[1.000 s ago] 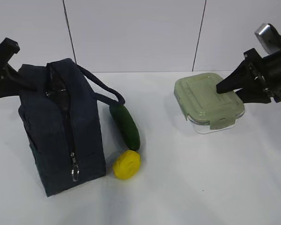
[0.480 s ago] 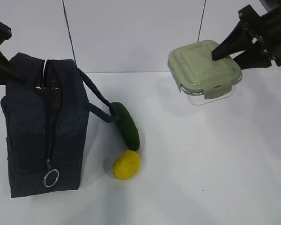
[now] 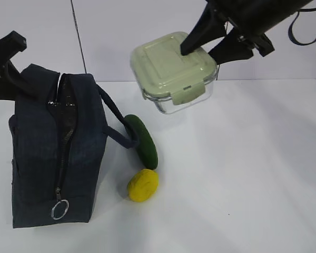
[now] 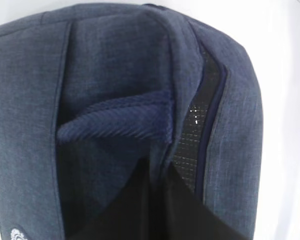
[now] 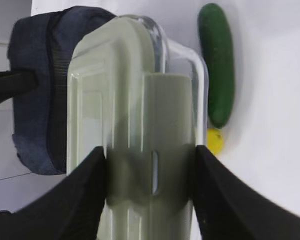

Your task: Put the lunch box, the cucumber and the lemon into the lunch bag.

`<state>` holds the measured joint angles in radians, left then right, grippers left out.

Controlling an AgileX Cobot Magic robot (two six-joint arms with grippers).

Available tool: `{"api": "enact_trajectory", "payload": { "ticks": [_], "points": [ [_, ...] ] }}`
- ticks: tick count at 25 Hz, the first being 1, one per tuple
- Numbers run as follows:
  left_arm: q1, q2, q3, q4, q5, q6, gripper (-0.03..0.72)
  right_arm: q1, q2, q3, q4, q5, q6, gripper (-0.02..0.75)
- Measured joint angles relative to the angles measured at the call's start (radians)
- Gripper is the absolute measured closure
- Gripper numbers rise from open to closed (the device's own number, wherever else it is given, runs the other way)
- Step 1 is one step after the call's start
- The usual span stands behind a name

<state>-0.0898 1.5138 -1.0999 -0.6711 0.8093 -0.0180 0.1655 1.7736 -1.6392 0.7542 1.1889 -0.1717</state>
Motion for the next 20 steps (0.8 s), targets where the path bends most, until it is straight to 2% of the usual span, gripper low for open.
{"api": "enact_trajectory", "payload": {
  "ticks": [10,20],
  "points": [
    [-0.069,0.000,0.000,0.069,-0.039,-0.075,0.695,0.177,0.000,-0.022,-0.004,-0.113,0.076,0.342],
    [-0.089,-0.002,0.000,0.073,-0.050,-0.097,0.695,0.265,0.035,-0.022,-0.006,-0.197,0.087,0.342]
  ]
}}
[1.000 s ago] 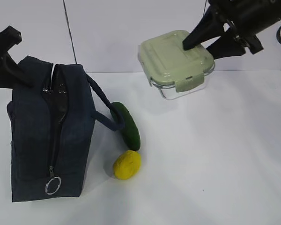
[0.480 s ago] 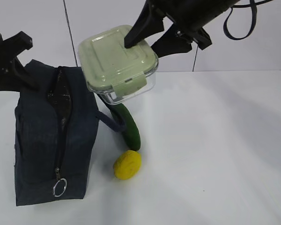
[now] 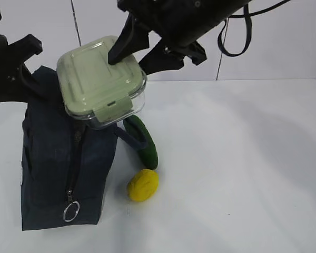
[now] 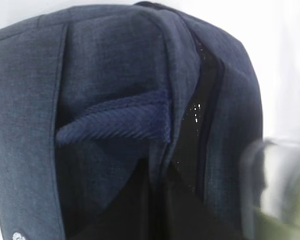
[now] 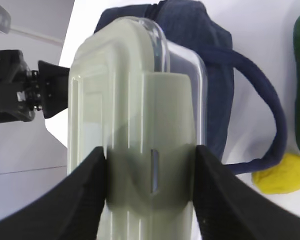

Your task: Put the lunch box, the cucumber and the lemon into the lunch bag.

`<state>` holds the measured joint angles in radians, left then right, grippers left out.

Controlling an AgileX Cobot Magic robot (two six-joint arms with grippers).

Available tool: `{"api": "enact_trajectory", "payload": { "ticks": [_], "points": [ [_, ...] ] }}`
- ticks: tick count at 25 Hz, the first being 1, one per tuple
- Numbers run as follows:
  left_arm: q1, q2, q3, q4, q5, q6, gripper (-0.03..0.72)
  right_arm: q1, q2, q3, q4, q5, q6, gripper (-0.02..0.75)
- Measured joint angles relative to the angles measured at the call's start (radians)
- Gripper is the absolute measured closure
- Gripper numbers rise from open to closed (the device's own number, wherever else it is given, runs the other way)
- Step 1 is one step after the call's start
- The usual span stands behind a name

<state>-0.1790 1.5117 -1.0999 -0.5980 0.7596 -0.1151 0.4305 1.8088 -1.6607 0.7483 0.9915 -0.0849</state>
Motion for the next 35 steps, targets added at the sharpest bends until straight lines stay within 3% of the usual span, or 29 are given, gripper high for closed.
{"api": "enact_trajectory", "payload": {
  "ticks": [11,23,30,35],
  "points": [
    [-0.002,-0.026,0.000,-0.033,-0.006,-0.003,0.695,0.034,0.146,-0.042,-0.043,-0.096,-0.013,0.342],
    [-0.002,-0.026,0.000,-0.081,-0.033,-0.005,0.695,0.167,0.249,-0.084,-0.059,-0.212,-0.017,0.342],
    [-0.002,-0.026,0.000,-0.092,-0.051,-0.005,0.695,0.174,0.249,-0.084,-0.047,-0.236,-0.022,0.342],
    [-0.042,-0.026,0.000,-0.094,-0.091,-0.005,0.695,0.174,0.257,-0.084,-0.013,-0.238,-0.025,0.342]
  ]
}}
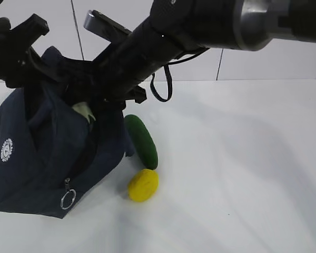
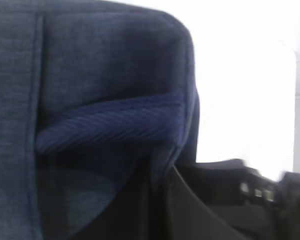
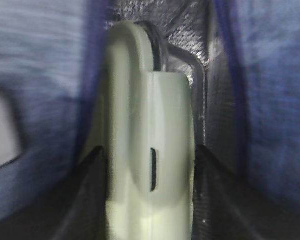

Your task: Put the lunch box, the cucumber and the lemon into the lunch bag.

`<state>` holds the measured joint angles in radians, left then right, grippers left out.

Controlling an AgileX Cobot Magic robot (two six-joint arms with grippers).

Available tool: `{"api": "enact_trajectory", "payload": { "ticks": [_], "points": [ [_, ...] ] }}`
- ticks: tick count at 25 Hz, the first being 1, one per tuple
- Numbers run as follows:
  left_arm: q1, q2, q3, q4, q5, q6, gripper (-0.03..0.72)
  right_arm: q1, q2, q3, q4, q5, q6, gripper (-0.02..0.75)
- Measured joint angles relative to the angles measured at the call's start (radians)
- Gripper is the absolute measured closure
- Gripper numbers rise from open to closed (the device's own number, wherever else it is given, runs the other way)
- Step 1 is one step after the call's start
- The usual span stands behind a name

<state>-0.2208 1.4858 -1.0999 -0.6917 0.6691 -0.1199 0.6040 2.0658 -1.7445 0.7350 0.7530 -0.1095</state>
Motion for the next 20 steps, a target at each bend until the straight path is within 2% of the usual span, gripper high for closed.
{"api": "enact_trajectory", "payload": {
  "ticks": [7,15,20],
  "points": [
    [-0.014,0.000,0.000,-0.026,-0.014,0.000,0.695,0.003,0.046,0.000,0.069,0.000,-0.007,0.342],
    [-0.014,-0.001,0.000,-0.026,-0.015,0.000,0.695,0.003,0.055,0.000,0.174,-0.002,-0.122,0.340],
    [-0.014,-0.001,0.000,-0.026,-0.015,0.000,0.695,0.003,0.057,0.000,0.199,-0.004,-0.162,0.290]
  ]
}}
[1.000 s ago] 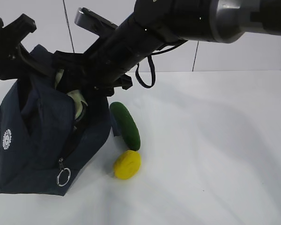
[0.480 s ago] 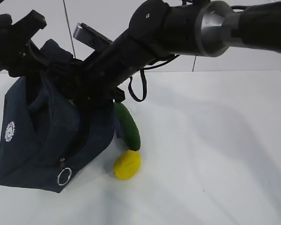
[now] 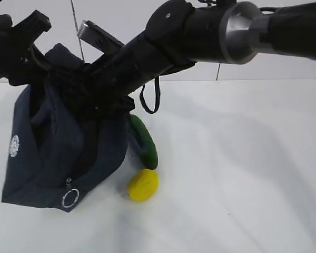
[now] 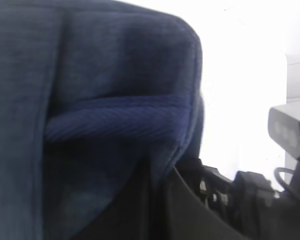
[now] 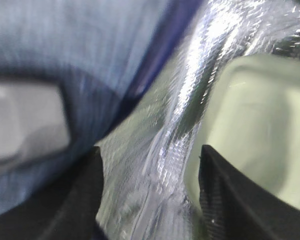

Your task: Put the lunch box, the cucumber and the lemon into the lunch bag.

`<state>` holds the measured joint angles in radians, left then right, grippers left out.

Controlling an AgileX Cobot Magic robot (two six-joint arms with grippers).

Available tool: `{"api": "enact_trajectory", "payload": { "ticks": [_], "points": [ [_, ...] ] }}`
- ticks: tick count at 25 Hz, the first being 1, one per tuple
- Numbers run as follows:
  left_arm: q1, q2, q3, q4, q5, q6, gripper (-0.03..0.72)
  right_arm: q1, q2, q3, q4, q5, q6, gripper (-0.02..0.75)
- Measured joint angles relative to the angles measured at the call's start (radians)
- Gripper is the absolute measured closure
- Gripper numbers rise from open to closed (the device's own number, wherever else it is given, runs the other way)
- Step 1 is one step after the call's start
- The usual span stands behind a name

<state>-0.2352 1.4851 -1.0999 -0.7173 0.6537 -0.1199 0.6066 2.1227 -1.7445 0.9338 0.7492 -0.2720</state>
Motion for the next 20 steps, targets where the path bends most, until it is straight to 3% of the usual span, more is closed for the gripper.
{"api": "enact_trajectory", "payload": {
  "ticks": [12,20],
  "points": [
    [0.006,0.000,0.000,0.039,0.010,0.000,0.695,-0.025,0.000,-0.007,0.062,0.123,-0.010,0.273],
    [0.068,0.000,0.000,0.095,0.053,0.000,0.695,-0.131,-0.002,-0.099,0.157,0.387,-0.012,0.269]
  ]
}}
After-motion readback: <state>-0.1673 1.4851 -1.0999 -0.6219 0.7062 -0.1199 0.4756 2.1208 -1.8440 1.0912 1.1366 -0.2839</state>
